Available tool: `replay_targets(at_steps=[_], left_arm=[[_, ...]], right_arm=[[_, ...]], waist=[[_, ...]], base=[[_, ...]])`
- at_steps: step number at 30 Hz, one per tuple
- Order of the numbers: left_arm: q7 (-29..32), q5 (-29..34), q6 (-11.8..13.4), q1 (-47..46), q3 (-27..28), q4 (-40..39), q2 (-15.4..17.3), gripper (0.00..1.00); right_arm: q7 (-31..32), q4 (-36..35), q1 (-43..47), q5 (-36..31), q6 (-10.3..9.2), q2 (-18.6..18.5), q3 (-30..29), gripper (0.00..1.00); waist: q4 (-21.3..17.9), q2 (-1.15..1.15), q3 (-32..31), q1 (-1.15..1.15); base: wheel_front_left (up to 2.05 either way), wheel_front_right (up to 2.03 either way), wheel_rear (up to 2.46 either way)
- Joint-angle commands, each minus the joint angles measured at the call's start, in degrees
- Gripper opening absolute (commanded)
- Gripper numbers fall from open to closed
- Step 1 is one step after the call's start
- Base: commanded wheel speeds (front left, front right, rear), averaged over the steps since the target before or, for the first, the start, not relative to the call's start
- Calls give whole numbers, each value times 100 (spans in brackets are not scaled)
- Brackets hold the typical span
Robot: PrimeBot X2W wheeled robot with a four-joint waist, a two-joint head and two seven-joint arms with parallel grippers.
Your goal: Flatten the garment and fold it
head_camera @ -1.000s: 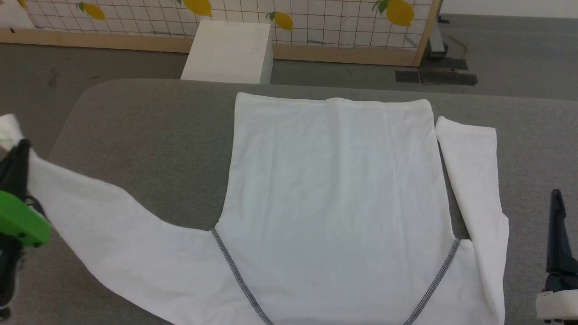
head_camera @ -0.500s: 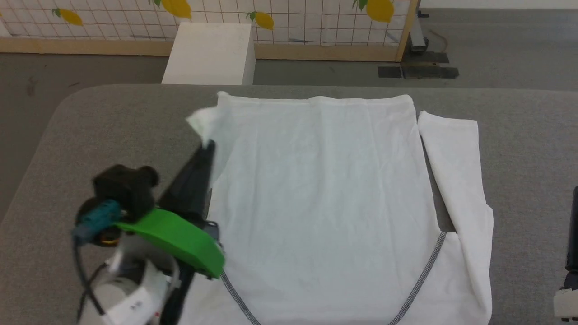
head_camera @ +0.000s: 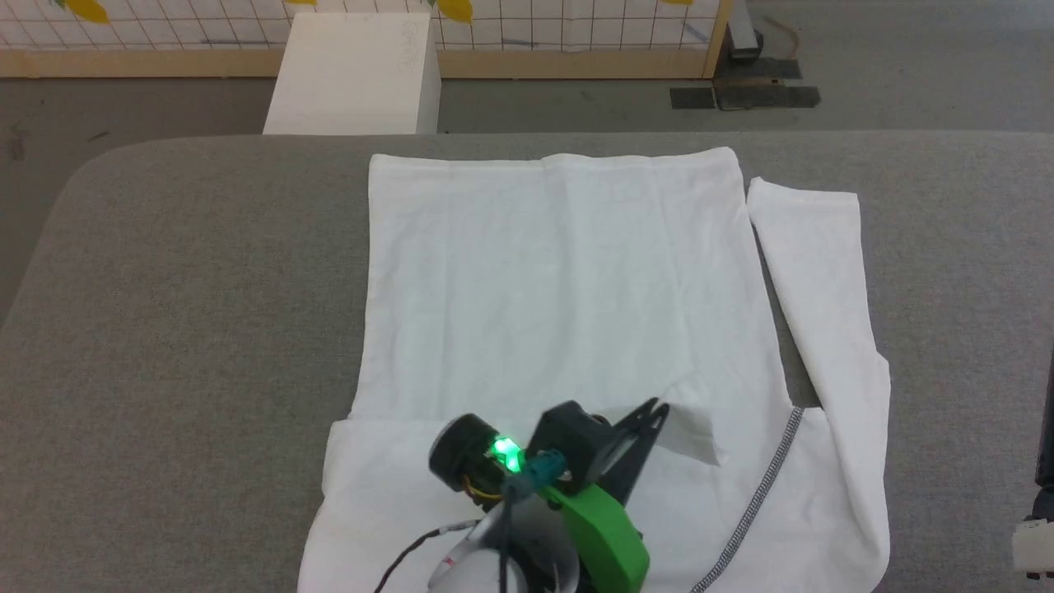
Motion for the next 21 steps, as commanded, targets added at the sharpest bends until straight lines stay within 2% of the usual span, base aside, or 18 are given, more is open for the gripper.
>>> replay_targets(at_steps=[1, 6, 14, 17, 21], left_arm=[[-129, 111, -9, -206, -133, 188, -44, 0], [-635, -20, 157, -626, -814, 821, -88, 0], [-804, -455, 260, -1086, -1912, 1594, -92, 0], [-702, -498, 242, -1210, -2246, 2017, -92, 0], [-274, -709, 138, -1327, -2654, 2501, -92, 0]], right_arm=[[-43, 17, -90, 37, -9, 4, 24, 100], [-93, 73, -143, 63, -9, 4, 111, 100], [-144, 146, -180, 69, -9, 4, 149, 100], [-165, 191, -196, 73, -9, 4, 191, 100], [-178, 220, -217, 68, -9, 4, 222, 100]], waist=[[-48, 0, 76, 0], [-154, 0, 192, 0], [-247, 0, 350, 0], [-275, 0, 382, 0], [-289, 0, 428, 0]], base=[[0, 0, 0], [0, 0, 0], [0, 0, 0], [0, 0, 0], [0, 0, 0]])
